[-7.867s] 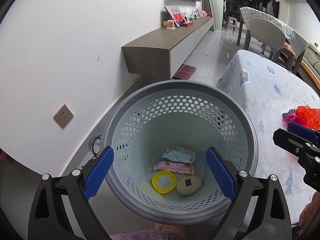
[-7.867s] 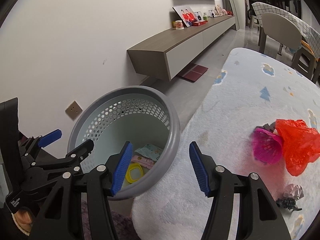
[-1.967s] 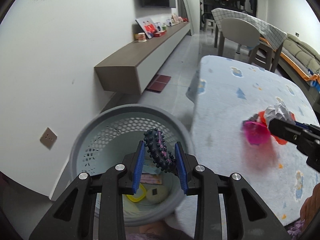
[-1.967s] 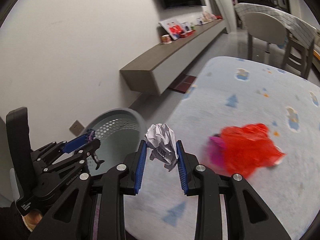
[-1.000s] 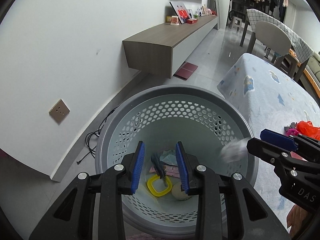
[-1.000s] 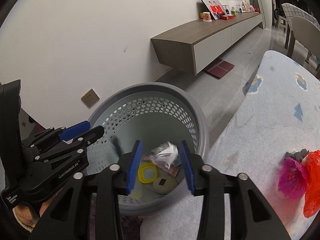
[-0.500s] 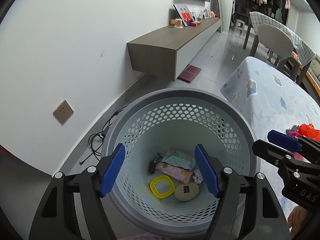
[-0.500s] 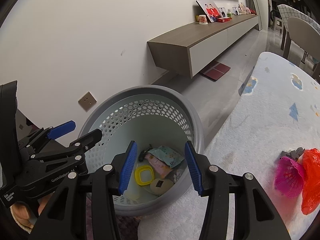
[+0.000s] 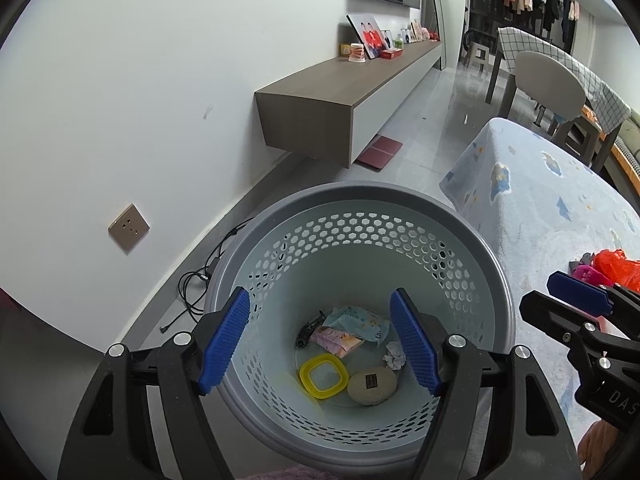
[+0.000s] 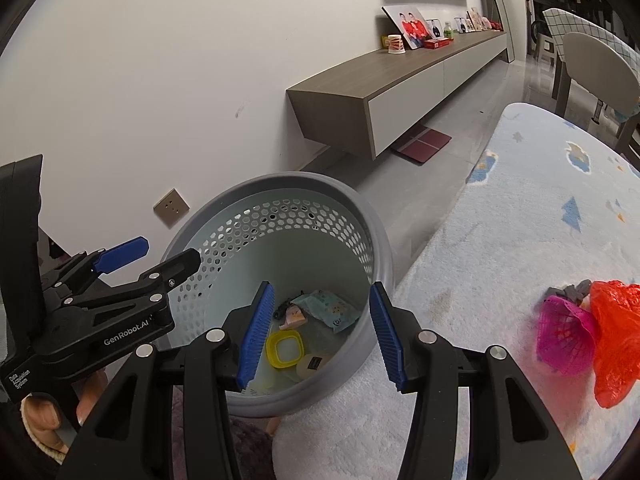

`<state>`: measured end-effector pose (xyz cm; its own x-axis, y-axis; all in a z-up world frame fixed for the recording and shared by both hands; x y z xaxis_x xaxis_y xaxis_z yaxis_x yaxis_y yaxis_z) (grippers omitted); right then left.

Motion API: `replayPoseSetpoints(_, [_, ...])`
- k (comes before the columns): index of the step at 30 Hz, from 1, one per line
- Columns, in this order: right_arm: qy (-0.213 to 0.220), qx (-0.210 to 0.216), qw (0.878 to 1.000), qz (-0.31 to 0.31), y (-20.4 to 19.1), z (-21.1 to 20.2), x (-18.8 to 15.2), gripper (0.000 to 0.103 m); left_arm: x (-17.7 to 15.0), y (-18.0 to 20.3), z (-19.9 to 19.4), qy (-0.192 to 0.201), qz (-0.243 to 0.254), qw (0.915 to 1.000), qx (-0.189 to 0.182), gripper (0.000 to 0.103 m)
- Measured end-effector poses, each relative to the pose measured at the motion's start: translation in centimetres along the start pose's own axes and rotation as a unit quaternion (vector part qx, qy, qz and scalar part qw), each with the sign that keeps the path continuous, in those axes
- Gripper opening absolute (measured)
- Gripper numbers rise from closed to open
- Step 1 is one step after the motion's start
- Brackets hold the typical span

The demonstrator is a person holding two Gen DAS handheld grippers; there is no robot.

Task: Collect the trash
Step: 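Move both tools back from the basket to the table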

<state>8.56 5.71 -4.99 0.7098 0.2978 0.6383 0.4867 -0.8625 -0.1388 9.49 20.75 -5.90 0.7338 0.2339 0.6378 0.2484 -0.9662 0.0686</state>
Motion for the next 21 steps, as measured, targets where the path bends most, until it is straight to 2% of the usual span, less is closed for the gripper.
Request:
replayPoseSetpoints(10, [0.020,-0.033,0.999,0.027,2.3,-3.5,-1.3,0.048,-0.8,2.4,-1.3,0.004,0.017,0.9996,-0.023,0.081])
replayPoseSetpoints(21, [0.052,-0.087,0.992,0.073,8.1,-9.4,-4.4,0.048,-3.0,8.7,-3.0,-0.003,0.054,0.9961,-0.069,0.083])
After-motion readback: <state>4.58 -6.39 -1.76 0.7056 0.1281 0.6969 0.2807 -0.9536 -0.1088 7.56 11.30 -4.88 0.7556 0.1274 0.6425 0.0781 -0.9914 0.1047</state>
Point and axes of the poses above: each gripper's, at about its wrist camera, not at the fingertips, and z roughly the way its jaws point, y to its right, x to its top, the point moved 5 cm from there along z, roughly the way its jaws point, and after that the axes turned 11 degrees about -z, right-handed, at the moved point
